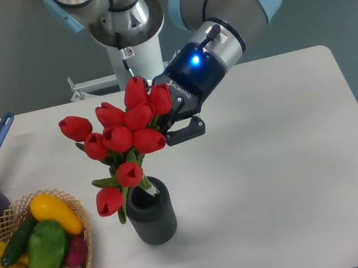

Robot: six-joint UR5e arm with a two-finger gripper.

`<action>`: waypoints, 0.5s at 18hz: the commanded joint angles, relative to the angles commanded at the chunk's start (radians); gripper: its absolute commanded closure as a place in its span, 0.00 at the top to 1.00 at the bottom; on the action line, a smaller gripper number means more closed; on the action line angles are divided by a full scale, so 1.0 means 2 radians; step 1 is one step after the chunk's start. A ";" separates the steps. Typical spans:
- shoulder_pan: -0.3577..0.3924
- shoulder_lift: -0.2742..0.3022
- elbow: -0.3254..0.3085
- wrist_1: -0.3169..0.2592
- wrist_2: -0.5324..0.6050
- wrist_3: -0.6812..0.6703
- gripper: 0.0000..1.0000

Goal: Insert the flowers into the vase
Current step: 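Push the tulip stems deeper into the vase with the gripper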

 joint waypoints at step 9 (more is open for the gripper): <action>-0.004 -0.009 -0.014 0.000 0.000 0.002 0.00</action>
